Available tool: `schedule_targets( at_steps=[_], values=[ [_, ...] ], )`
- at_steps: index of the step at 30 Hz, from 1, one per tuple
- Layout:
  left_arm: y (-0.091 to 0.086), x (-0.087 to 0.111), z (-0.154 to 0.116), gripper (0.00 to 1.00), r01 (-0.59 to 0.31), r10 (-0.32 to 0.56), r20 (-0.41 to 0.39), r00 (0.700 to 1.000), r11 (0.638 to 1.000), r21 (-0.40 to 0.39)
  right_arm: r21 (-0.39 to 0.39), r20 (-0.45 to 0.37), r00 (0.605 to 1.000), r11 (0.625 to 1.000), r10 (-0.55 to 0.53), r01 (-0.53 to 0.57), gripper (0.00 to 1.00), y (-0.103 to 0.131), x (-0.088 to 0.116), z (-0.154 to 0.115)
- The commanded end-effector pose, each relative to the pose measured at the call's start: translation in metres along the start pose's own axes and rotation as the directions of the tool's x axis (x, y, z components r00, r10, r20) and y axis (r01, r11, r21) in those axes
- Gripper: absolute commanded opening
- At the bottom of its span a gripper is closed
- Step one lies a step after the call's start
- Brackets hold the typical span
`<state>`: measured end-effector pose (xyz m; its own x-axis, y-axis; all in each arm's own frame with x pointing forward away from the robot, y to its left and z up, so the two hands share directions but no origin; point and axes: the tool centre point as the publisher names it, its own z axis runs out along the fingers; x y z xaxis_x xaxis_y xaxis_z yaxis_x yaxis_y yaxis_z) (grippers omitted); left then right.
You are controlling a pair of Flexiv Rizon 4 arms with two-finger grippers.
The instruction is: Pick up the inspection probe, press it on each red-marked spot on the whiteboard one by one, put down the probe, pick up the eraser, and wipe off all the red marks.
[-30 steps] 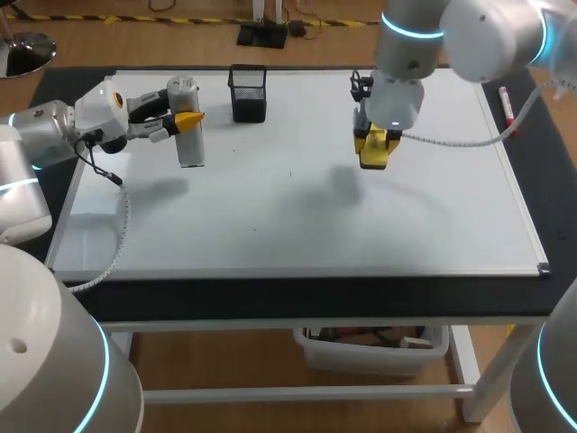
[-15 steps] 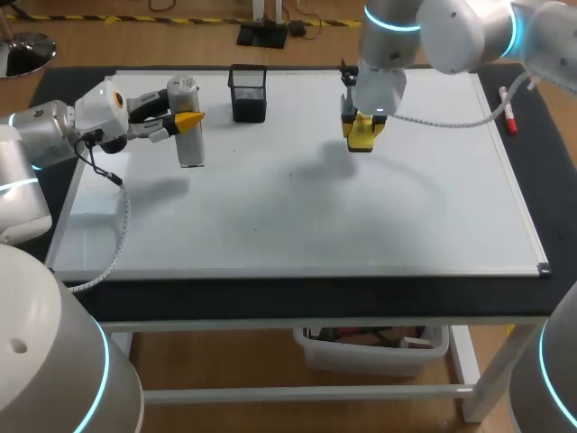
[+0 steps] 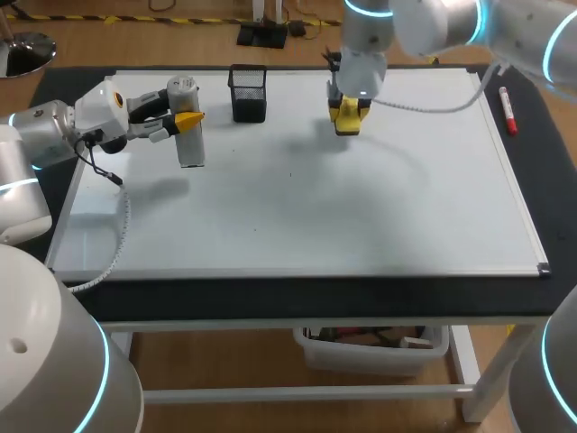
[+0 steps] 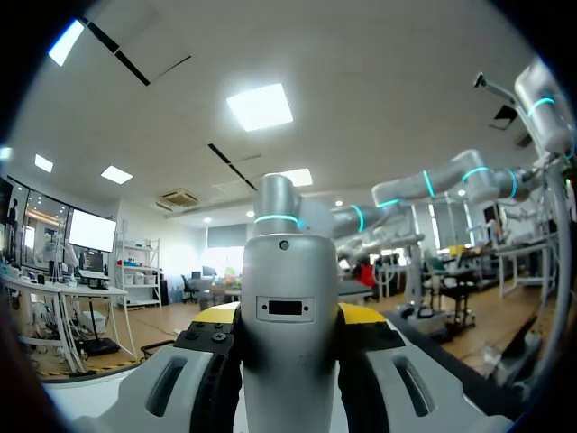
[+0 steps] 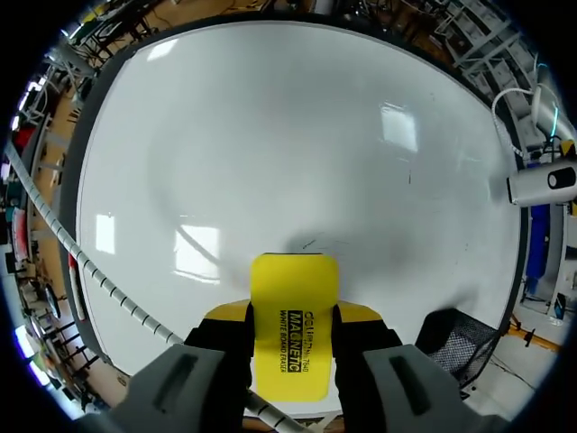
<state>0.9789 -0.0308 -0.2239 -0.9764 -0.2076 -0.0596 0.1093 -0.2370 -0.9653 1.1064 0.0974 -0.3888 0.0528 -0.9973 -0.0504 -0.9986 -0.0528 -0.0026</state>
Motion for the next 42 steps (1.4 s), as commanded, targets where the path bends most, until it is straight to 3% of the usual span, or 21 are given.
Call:
schedule_targets(
  at_steps=[1, 15, 33, 34, 36, 37, 38, 39, 42],
  values=[
    [0.0, 0.0, 0.0, 0.0, -0.002, 0.002, -0.001, 1.0, 1.0, 0.003, -0.09, -0.014, 1.0, 0.996, 0.0, -0.002, 0.0, -0.033, -0.004, 0.007],
    [0.0, 0.0, 0.0, 0.0, -0.002, 0.002, -0.001, 1.0, 1.0, 0.003, -0.119, -0.032, 0.999, 0.993, 0.011, -0.015, 0.0, -0.058, 0.001, 0.022],
    [0.0, 0.0, 0.0, 0.0, -0.002, 0.002, -0.001, 1.0, 1.0, 0.003, -0.116, -0.075, 0.997, 0.993, 0.025, -0.033, 0.0, -0.062, 0.008, 0.033],
    [0.0, 0.0, 0.0, 0.0, -0.002, 0.002, -0.001, 1.0, 1.0, 0.003, -0.118, -0.072, 0.997, 0.992, 0.026, -0.034, 0.03, -0.062, 0.008, 0.034],
    [0.0, 0.0, 0.0, 0.0, -0.002, 0.002, -0.001, 1.0, 1.0, 0.003, -0.118, -0.07, 0.997, 0.992, 0.03, -0.038, 0.21, -0.061, 0.008, 0.033],
    [0.0, 0.0, 0.0, 0.0, -0.002, 0.002, -0.001, 1.0, 1.0, 0.003, -0.118, -0.068, 0.997, 0.992, 0.029, -0.037, 0.39, -0.06, 0.009, 0.031],
    [0.0, 0.0, 0.0, 0.0, -0.002, 0.002, -0.001, 1.0, 1.0, 0.003, -0.116, -0.066, 0.997, 0.992, 0.033, -0.04, 0.88, -0.06, 0.009, 0.03],
    [0.0, 0.0, 0.0, 0.0, -0.002, 0.002, -0.001, 1.0, 1.0, 0.003, -0.113, -0.059, 0.997, 0.992, 0.044, -0.051, 1.0, -0.061, 0.01, 0.029],
    [0.0, 0.0, 0.0, 0.0, -0.002, 0.002, -0.001, 1.0, 1.0, 0.003, -0.101, -0.055, 0.996, 0.992, 0.065, -0.07, 1.0, -0.061, 0.014, 0.023]
  ],
)
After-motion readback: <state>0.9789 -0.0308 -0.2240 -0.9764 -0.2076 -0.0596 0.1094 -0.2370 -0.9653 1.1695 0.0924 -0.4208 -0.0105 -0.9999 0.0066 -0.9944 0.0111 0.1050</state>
